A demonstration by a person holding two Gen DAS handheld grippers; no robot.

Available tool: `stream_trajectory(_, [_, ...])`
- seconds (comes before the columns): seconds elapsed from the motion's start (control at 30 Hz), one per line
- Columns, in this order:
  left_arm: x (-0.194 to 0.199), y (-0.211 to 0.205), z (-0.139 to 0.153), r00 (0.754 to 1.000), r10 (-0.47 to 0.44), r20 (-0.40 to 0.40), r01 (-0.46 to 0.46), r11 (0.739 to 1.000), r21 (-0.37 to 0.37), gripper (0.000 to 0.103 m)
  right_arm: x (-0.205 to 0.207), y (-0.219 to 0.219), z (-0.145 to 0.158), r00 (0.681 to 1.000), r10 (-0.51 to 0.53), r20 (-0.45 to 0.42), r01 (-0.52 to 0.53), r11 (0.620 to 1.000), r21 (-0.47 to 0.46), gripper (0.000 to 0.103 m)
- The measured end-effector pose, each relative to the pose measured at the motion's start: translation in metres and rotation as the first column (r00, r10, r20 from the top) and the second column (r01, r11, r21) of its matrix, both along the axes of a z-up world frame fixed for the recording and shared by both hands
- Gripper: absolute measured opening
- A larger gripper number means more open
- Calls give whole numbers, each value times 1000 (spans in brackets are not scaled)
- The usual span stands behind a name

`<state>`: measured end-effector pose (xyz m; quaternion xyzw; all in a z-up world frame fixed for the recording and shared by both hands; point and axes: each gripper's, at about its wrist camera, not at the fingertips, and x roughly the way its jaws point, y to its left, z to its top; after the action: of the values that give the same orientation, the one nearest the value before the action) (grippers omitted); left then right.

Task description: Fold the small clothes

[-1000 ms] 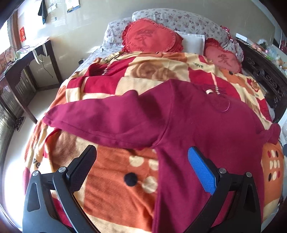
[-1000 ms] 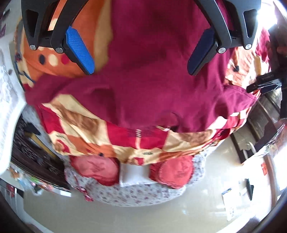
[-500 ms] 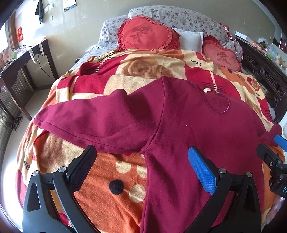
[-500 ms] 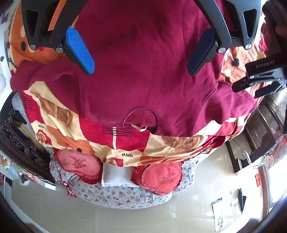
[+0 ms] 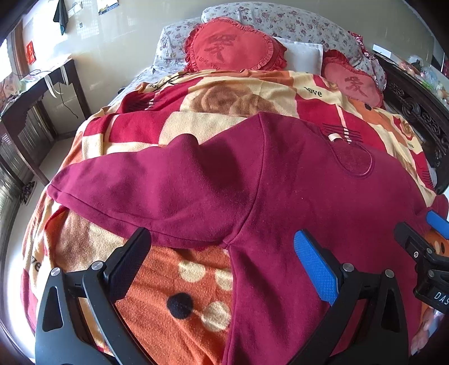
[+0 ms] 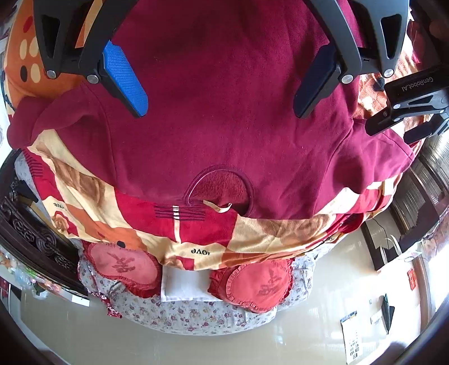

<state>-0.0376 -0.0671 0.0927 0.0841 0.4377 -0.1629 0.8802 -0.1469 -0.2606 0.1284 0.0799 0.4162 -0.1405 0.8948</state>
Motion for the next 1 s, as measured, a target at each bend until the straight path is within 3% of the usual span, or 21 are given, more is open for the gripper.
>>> stream_trajectory(1.0, [3, -8, 0, 1000, -7, 9, 7, 1000, 18, 102, 9, -2, -13, 999, -25, -32, 26, 999, 30, 103])
